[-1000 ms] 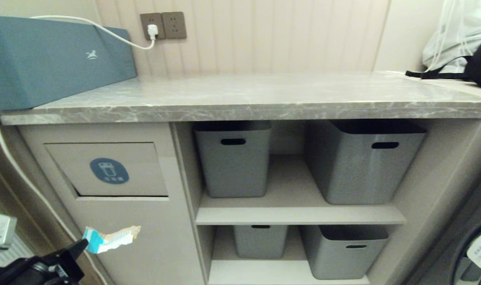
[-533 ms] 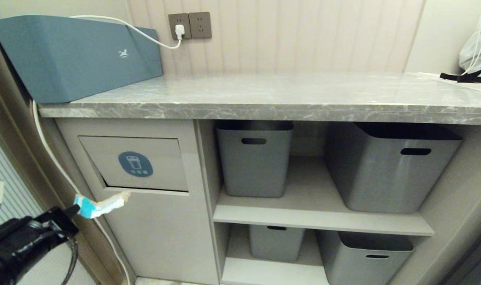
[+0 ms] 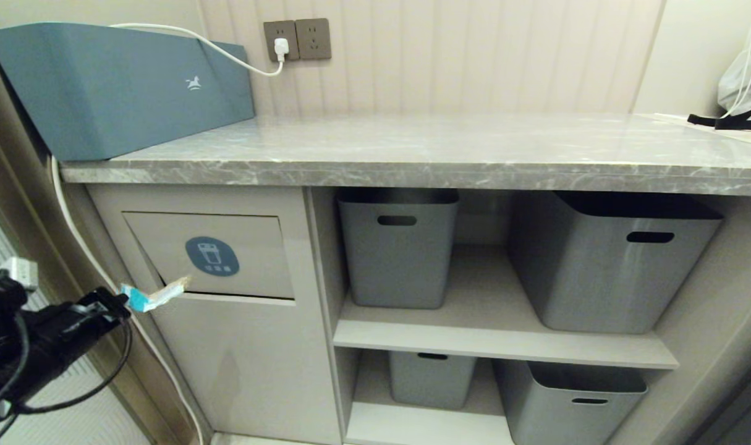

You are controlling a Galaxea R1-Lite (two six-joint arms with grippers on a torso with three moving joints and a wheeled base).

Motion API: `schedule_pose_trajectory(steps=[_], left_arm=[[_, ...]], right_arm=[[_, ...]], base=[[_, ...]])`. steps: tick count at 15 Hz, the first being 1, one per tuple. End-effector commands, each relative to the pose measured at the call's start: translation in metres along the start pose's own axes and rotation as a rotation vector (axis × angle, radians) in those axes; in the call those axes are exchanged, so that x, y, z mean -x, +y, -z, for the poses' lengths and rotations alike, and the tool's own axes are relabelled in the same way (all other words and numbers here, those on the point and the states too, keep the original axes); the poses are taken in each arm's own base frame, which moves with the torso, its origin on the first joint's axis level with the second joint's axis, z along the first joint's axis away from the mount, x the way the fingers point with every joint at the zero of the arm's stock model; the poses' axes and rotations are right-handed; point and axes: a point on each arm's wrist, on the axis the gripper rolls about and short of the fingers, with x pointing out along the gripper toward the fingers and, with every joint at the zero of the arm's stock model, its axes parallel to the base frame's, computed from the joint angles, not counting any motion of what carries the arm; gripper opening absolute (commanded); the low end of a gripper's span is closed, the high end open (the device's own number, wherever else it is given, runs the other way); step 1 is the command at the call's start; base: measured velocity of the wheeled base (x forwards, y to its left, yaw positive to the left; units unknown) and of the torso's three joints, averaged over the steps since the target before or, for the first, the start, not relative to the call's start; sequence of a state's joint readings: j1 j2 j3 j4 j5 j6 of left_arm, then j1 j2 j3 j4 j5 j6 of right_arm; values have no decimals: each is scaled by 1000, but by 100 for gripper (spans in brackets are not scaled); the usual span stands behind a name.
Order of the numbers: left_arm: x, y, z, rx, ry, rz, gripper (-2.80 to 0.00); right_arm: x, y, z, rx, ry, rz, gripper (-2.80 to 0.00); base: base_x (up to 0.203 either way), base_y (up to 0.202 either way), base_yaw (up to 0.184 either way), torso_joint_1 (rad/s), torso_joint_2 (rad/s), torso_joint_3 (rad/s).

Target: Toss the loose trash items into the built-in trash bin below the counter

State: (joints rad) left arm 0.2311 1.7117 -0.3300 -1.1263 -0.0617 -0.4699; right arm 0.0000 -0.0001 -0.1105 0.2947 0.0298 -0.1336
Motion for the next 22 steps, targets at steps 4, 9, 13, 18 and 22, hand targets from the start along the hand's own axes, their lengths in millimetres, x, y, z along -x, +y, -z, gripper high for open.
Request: schedule_pose_trajectory(steps=[4,9,13,18,22], left_arm=[[-50,-8,36,401,78,37,-280],[-106,-45,52,602,38,83,-280],[-144,-54,65,629,-4,83,-280],[-161,-56,68,652,-21,98,-280],[-173,-56,73,651,-11,88,0]], right_arm=[[0,0,0,5,0,-1,-280],[0,0,0,6,0,-1,-280],[0,0,0,6,1,-4,-280],[0,0,0,5,1,-7,-280],[0,0,0,6,1,-4,-280]], base=[[0,0,0,0,0,0],[0,0,0,0,0,0],[0,0,0,0,0,0],[0,0,0,0,0,0],[0,0,0,0,0,0]])
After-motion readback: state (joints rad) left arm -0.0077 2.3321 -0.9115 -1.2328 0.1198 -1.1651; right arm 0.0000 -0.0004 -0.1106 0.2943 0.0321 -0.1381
